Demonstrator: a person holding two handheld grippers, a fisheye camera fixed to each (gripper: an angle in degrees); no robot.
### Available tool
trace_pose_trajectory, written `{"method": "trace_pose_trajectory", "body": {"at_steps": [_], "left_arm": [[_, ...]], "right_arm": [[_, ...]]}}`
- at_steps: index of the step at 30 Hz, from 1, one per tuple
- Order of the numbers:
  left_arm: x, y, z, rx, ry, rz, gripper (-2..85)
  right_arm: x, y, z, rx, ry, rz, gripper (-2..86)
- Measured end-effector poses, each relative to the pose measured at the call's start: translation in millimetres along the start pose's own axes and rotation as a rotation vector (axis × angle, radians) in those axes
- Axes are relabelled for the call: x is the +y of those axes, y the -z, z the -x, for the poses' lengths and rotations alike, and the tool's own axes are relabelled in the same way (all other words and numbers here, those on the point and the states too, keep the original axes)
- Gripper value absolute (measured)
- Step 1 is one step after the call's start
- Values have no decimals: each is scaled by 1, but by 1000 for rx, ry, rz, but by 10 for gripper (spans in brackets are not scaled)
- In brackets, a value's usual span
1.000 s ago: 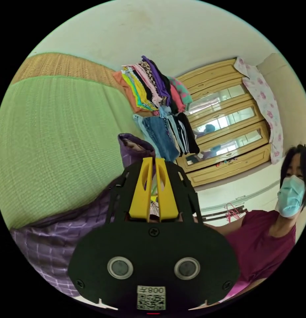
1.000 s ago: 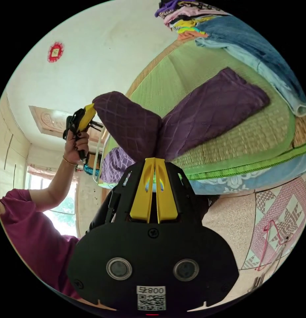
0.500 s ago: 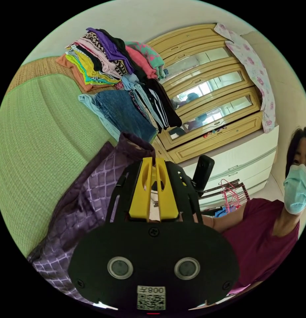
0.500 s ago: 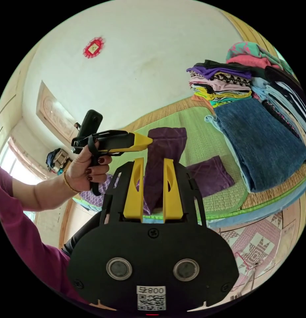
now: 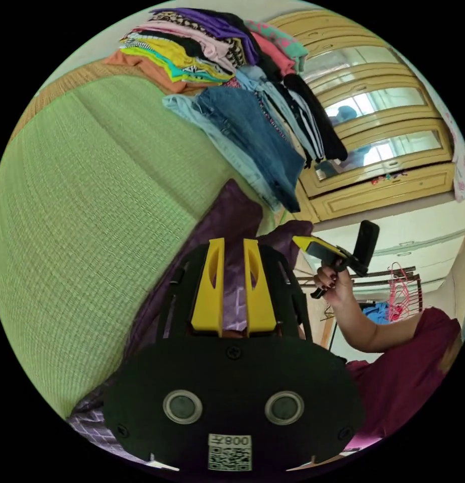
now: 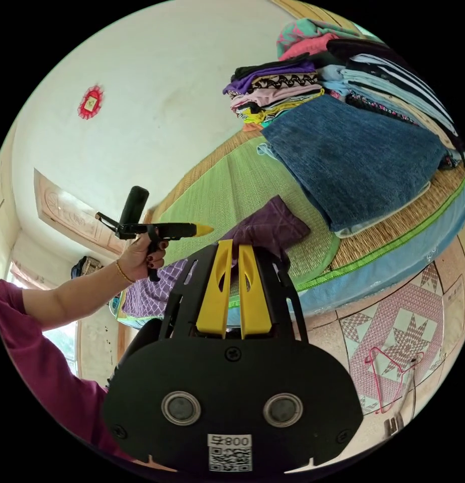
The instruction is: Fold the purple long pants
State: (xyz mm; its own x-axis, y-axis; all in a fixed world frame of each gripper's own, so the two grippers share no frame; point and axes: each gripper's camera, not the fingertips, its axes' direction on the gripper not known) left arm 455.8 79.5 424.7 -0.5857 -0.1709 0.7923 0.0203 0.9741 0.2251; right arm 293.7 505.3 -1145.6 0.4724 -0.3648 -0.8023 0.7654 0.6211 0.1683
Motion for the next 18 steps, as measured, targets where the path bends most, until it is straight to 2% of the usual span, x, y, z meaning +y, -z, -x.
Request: {"method": "trace_pose_trajectory", "body": {"at_steps": [4, 8, 13, 18], "left_arm": [[-23, -20, -42, -158, -95, 178, 70], [-39, -8, -82, -238, -135, 205, 35], [-46, 33, -124, -255, -163, 127, 8], [-48, 92, -161, -255, -159, -48, 5]], "right_arm": [[0, -1, -23, -23, -20, 14, 16], [0, -3, -46, -41, -46, 36, 16], [-13, 4, -58, -88, -41, 5, 14], [-54, 28, -47, -158, 81, -59, 15]]}}
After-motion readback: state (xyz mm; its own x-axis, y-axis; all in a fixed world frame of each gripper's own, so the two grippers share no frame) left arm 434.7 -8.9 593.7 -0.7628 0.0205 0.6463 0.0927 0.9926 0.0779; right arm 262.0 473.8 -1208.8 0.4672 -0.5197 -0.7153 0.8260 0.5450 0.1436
